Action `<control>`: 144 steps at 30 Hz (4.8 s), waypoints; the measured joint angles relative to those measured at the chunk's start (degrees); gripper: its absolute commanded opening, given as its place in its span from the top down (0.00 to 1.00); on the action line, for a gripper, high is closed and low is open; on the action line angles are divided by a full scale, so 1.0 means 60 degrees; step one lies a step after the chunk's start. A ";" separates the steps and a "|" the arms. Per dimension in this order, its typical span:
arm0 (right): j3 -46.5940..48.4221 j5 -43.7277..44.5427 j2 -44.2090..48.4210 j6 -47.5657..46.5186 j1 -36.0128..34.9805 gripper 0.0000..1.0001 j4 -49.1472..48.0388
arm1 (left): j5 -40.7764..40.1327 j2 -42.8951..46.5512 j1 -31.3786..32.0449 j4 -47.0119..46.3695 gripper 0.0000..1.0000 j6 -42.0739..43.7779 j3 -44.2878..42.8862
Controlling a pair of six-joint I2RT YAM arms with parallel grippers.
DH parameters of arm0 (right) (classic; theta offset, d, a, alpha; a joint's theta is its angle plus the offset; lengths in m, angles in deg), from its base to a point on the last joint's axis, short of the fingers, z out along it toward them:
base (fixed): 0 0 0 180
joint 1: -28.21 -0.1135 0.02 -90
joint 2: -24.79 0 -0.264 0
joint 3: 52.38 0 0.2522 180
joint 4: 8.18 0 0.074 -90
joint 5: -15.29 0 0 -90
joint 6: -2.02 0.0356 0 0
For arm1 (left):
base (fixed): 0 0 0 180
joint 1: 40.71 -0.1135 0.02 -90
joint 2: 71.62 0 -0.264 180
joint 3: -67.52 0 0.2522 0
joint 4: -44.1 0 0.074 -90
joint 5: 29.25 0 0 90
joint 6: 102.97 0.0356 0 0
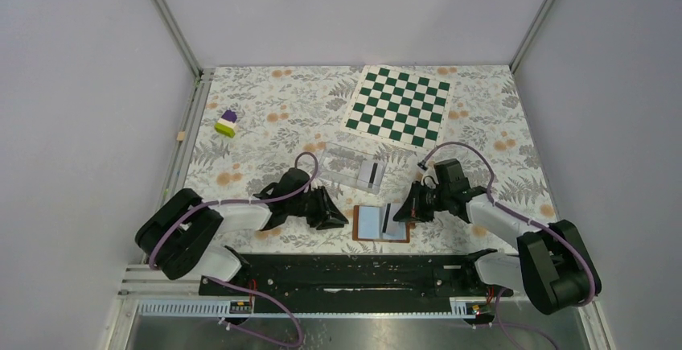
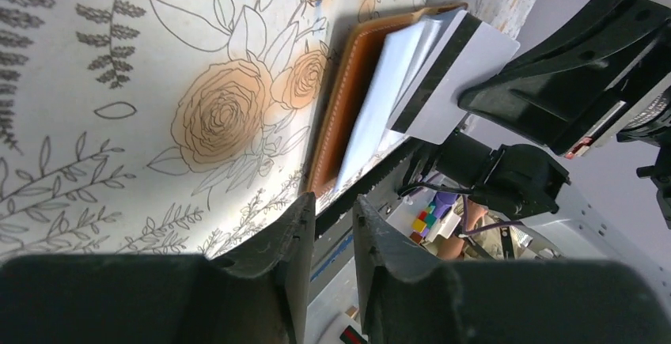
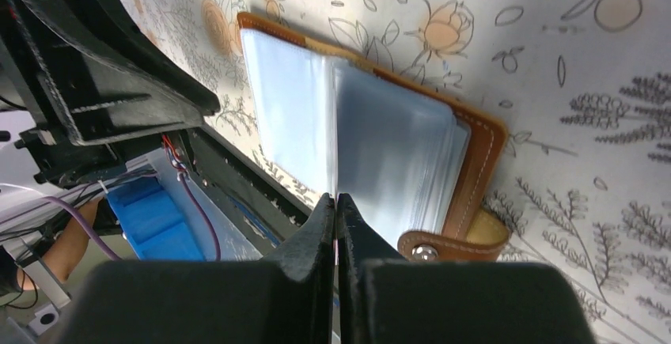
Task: Put the credit cards into the card holder
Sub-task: Insert the credit card into the card holder.
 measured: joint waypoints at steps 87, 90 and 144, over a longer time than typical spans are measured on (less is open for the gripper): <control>0.0291 -0.2189 -0.3727 0.1082 0.0062 1.00 -0.2419 | -0.1078 -0.2422 0.1348 0.3410 0.97 0.1362 -0.3187; 0.0608 -0.2178 -0.3880 0.0831 0.0051 1.00 -0.2051 | -0.1096 -0.2535 0.1348 0.3799 0.94 0.1570 -0.3457; 0.1770 0.0954 -0.2240 0.0565 -0.0973 0.36 0.0266 | -0.1690 -0.3038 0.0605 0.6065 0.88 0.2718 -0.4827</control>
